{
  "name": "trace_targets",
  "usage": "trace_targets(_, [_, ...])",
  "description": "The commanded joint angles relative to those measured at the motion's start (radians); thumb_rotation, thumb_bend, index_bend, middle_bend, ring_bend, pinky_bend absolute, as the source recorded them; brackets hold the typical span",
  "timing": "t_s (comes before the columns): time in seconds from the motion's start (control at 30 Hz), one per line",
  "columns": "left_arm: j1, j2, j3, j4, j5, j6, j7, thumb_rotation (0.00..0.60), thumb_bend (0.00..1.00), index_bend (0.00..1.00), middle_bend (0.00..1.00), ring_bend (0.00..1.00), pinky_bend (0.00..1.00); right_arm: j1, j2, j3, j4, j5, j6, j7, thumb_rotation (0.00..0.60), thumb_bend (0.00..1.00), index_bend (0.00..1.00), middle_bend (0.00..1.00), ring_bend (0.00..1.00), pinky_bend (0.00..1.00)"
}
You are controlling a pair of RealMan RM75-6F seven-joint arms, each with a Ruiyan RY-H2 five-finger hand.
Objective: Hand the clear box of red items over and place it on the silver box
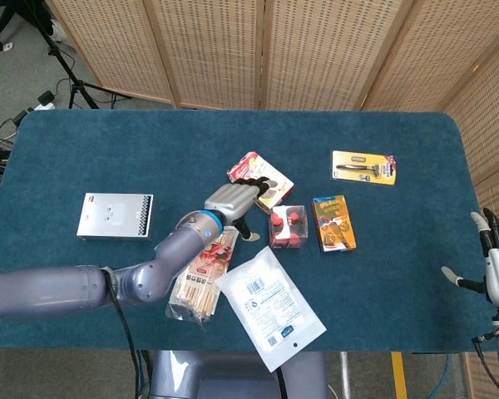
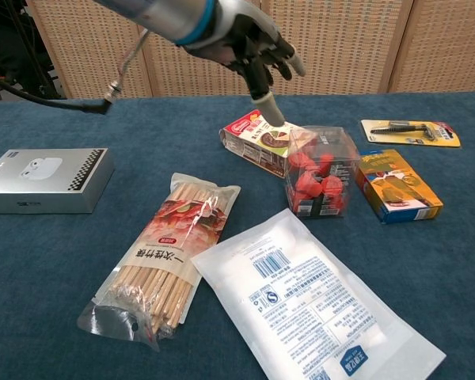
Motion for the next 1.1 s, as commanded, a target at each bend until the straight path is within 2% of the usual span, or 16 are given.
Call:
trace_targets(0.03, [-0.112,-0.103,0.036,0.084,-0.112,0.053,0.064,0.600,0.21,0.03,0.00,0.00,0.00,-0.006,0.002,0.008,0.009,0.001,-0.009,0.014,0.600,0.16,0.00,0.00,0.00,0.00])
trace_targets(0.33, [-0.204,-0.222,0.034,0.196,-0.195,0.099,0.147,0.600,0.21,0.00,0.00,0.00,0.00,-0.022,0.005,0.033,0.026,-0.005,-0.024,0.046,0.600,0.16,0.00,0.00,0.00,0.00])
trace_targets(0.47, [-0.230,-0.290,0.022,0.284,-0.232,0.116,0.190,0.600,0.21,0.00,0.00,0.00,0.00,-0.031,0.014,0.042,0.027,-0.007,-0.030,0.067,0.600,0.16,0.00,0.00,0.00,0.00])
trace_targets(0.67, [-0.241,-0.340,0.011,0.340,-0.278,0.122,0.261,0.600,0.21,0.00,0.00,0.00,0.00,-0.039,0.019,0.053,0.029,-0.012,-0.040,0.081,0.600,0.16,0.00,0.00,0.00,0.00])
trace_targets(1.1, [-0.234,-0.410,-0.014,0.406,-0.298,0.141,0.346,0.600,0.21,0.00,0.00,0.00,0.00,-0.048,0.026,0.061,0.026,-0.024,-0.054,0.097,0.600,0.16,0.00,0.00,0.00,0.00])
